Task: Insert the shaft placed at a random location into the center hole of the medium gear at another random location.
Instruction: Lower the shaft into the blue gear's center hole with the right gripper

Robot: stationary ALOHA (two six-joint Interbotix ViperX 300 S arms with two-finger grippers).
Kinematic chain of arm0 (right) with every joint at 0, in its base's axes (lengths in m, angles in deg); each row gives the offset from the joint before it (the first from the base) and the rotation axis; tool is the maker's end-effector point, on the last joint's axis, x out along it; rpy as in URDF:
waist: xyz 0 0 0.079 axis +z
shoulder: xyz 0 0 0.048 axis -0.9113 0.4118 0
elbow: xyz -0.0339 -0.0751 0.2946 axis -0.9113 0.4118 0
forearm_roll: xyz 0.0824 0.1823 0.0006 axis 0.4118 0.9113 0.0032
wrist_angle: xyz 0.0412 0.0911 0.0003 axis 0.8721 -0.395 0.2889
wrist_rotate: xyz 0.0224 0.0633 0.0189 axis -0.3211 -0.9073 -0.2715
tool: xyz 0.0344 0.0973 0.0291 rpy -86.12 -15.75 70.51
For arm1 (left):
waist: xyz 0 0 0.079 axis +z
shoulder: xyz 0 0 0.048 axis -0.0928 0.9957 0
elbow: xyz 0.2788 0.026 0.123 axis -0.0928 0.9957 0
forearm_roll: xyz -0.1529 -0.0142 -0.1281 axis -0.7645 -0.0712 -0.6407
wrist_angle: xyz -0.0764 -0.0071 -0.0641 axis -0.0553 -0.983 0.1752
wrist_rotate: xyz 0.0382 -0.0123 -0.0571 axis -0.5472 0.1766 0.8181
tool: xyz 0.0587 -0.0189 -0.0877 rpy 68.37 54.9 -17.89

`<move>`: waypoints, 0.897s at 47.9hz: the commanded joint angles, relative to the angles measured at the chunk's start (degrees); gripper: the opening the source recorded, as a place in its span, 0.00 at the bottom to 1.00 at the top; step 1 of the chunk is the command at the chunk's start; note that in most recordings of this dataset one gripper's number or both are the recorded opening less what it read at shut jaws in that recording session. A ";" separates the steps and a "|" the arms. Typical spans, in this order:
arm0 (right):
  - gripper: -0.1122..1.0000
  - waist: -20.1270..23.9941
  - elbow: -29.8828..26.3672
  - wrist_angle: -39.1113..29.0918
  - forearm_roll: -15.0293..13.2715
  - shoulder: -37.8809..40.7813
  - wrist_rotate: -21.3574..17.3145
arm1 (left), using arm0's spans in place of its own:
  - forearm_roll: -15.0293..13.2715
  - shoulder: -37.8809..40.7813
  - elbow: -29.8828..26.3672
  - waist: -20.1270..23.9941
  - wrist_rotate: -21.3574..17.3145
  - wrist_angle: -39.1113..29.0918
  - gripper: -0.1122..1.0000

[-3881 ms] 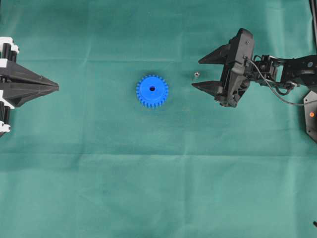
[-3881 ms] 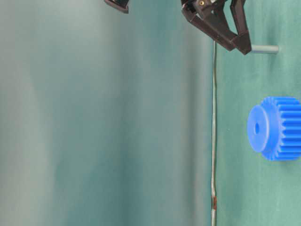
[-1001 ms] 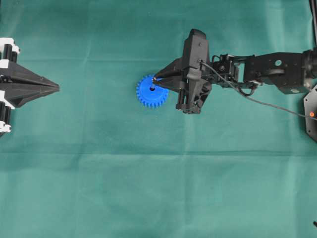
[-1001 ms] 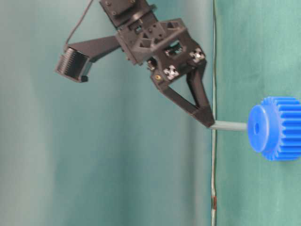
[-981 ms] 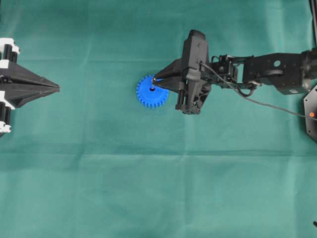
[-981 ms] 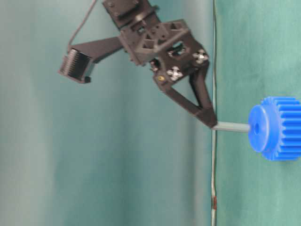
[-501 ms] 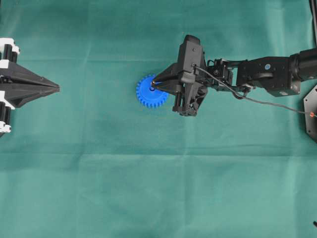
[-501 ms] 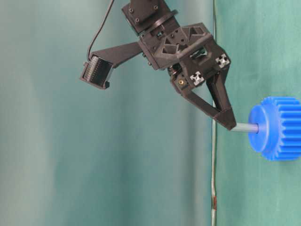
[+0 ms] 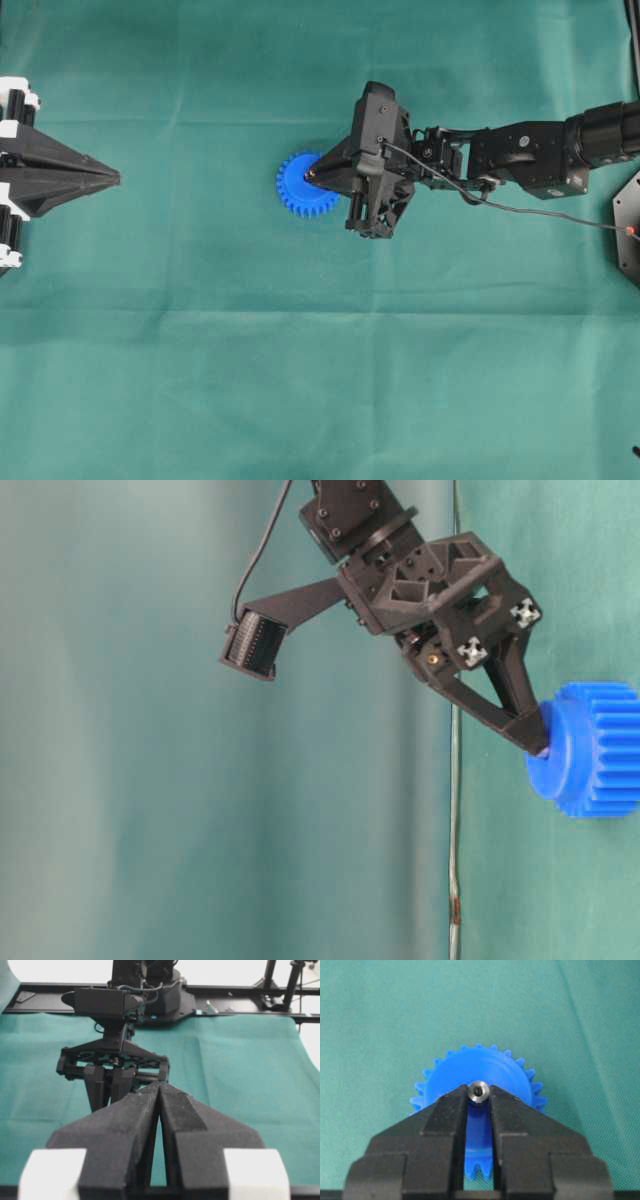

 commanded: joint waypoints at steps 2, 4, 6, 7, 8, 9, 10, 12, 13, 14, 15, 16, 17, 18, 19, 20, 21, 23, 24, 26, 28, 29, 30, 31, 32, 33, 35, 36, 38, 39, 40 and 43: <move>0.21 0.00 -1.32 1.05 0.26 -0.53 -1.14 | 0.18 0.44 -0.97 0.18 0.09 0.26 0.10; 0.21 -0.09 -1.32 1.05 0.26 -0.53 -1.14 | 0.18 0.44 -0.97 0.18 0.09 0.26 0.10; 0.21 0.00 -1.32 1.14 0.26 -0.53 -1.14 | 0.09 0.44 -0.97 0.09 0.09 0.26 0.10; 0.21 -0.09 -1.32 1.05 0.26 -0.53 -1.14 | 0.09 0.44 -0.97 0.18 0.09 0.26 0.10; 0.21 -0.09 -1.32 1.05 0.26 -0.53 -1.14 | 0.18 0.44 -0.97 0.18 0.09 0.26 0.10; 0.21 -0.09 -1.32 1.05 0.18 -0.53 -1.14 | 0.18 0.44 -0.97 0.18 0.09 0.26 0.10; 0.21 0.00 -1.32 0.97 0.26 -0.44 -1.14 | 0.18 0.44 -0.97 0.18 0.09 0.26 0.10; 0.21 -0.09 -1.32 0.88 0.26 -0.44 -1.14 | 0.18 0.44 -0.97 0.18 0.09 0.26 0.10; 0.21 -0.09 -1.32 0.88 0.26 -0.44 -1.14 | 0.18 0.44 -0.97 0.18 0.09 0.26 0.10; 0.21 -0.09 -1.32 0.88 0.26 -0.44 -1.14 | 0.09 0.44 -0.97 0.18 0.09 0.26 0.10; 0.21 -0.09 -1.23 0.88 0.26 -0.44 -1.14 | 0.09 0.44 -0.97 0.18 0.09 0.35 0.10; 0.21 -0.09 -1.32 0.88 0.26 -0.44 -1.14 | 0.09 0.44 -0.97 0.18 0.09 0.26 0.10; 0.21 -0.09 -1.32 0.88 0.26 -0.44 -1.14 | 0.09 0.44 -0.97 0.18 0.09 0.35 0.10; 0.21 0.00 -1.32 0.88 0.26 -0.44 -1.14 | 0.18 0.44 -0.97 0.18 0.00 0.26 0.10; 0.21 -0.09 -1.23 0.79 0.26 -0.44 -1.14 | 0.18 0.44 -0.97 0.18 0.00 0.26 0.10; 0.21 -0.09 -1.32 0.79 0.26 -0.44 -1.14 | 0.18 0.44 -0.97 0.18 0.09 0.35 0.10; 0.21 -0.09 -1.32 0.79 0.26 -0.44 -1.14 | 0.18 0.44 -0.97 0.18 0.00 0.26 0.10; 0.21 -0.09 -1.32 0.70 0.26 -0.44 -1.14 | 0.18 0.44 -0.97 0.18 0.09 0.26 0.10; 0.21 -0.09 -1.32 0.70 0.26 -0.44 -1.14 | 0.18 0.44 -0.97 0.18 0.09 0.26 0.10; 0.22 0.00 -1.32 0.70 0.26 -0.44 -1.14 | 0.09 0.44 -0.97 0.18 0.00 0.26 0.10; 0.22 -0.09 -1.32 0.70 0.26 -0.44 -1.14 | 0.09 0.44 -0.97 0.18 0.00 0.26 0.10; 0.22 -0.09 -1.32 0.70 0.26 -0.44 -1.14 | 0.18 0.44 -0.97 0.18 0.00 0.26 0.10; 0.22 -0.09 -1.32 0.70 0.26 -0.44 -1.14 | 0.09 0.44 -0.97 0.18 0.00 0.26 0.10; 0.22 0.00 -1.32 0.79 0.26 -0.44 -1.14 | 0.09 0.44 -0.97 0.18 0.00 0.26 0.10; 0.22 -0.09 -1.32 0.70 0.26 -0.44 -1.14 | 0.18 0.44 -0.97 0.18 0.00 0.26 0.10; 0.22 0.00 -1.32 0.79 0.26 -0.44 -1.14 | 0.18 0.44 -0.97 0.18 0.00 0.26 0.10; 0.27 -0.09 -1.32 0.79 0.26 -0.44 -1.14 | 0.09 0.44 -0.97 0.18 0.00 0.26 0.10; 0.30 0.00 -1.41 0.88 0.26 -0.44 -1.23 | 0.18 0.44 -1.05 0.18 0.09 0.26 0.10; 0.41 -0.09 -1.41 0.97 0.26 -0.44 -1.14 | 0.18 0.44 -0.97 0.09 0.00 0.26 0.10; 0.46 -0.09 -1.41 1.05 0.26 -0.44 -1.14 | 0.18 0.44 -0.97 0.18 0.00 0.26 0.10; 0.52 -0.09 -1.41 1.05 0.26 -0.44 -1.14 | 0.18 0.44 -0.97 0.18 0.00 0.26 0.10; 0.70 -0.09 -1.49 1.05 0.26 -0.53 -1.14 | 0.18 0.44 -0.97 0.18 0.00 0.26 0.10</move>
